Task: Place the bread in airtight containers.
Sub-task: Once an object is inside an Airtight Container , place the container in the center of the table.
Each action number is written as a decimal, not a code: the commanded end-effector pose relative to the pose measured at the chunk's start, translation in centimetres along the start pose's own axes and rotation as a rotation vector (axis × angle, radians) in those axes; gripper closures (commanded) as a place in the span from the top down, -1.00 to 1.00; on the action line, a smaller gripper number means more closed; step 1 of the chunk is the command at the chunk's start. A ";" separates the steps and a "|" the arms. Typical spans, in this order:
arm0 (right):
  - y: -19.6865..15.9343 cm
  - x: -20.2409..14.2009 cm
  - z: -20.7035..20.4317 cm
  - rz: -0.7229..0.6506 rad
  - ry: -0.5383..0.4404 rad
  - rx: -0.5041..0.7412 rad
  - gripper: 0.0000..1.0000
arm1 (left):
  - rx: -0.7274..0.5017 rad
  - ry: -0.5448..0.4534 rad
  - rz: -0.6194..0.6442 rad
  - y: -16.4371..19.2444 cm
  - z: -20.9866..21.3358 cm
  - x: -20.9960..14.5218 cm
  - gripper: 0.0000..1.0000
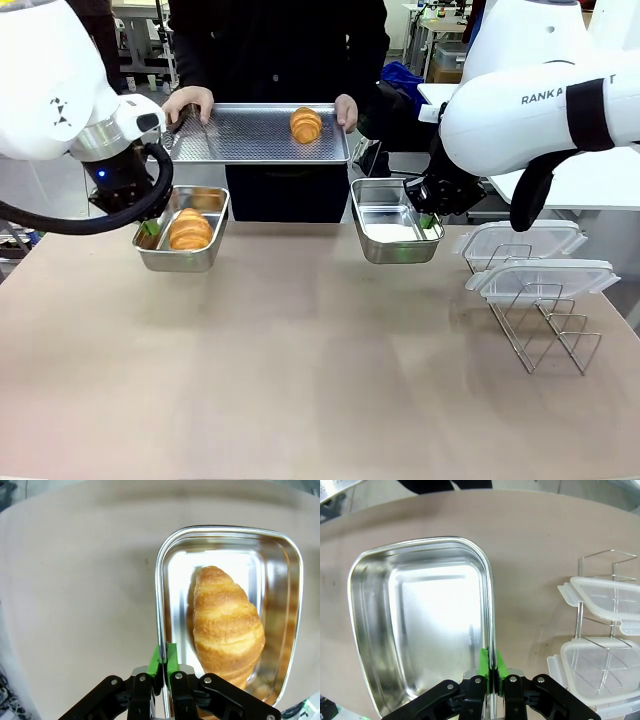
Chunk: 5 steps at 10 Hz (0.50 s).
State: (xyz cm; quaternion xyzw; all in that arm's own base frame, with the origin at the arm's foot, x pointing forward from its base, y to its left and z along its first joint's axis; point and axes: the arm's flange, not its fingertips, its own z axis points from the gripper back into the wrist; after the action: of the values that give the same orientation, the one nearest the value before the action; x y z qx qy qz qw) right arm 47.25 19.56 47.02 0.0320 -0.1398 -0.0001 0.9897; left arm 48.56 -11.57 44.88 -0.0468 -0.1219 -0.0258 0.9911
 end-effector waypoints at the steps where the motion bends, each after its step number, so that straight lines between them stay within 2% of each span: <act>1: -0.1 0.1 0.3 -0.004 -0.005 0.003 -1.00 | 0.004 0.004 0.006 2.0 -1.9 -1.0 -0.89; 3: -0.1 0.1 0.3 -0.004 -0.005 0.003 -1.00 | -0.011 0.004 0.031 3.4 -4.2 -2.9 -0.89; 5: -0.1 0.1 0.3 -0.004 -0.005 0.003 -1.00 | -0.005 -0.039 0.028 3.6 -5.7 -4.1 -0.89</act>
State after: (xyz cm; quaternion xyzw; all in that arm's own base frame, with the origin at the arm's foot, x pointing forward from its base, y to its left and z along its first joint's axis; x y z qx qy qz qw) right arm 47.25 19.55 47.01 0.0319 -0.1397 -0.0002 0.9897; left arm 46.75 -8.54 38.09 -0.0435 -0.1144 -0.0042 0.9925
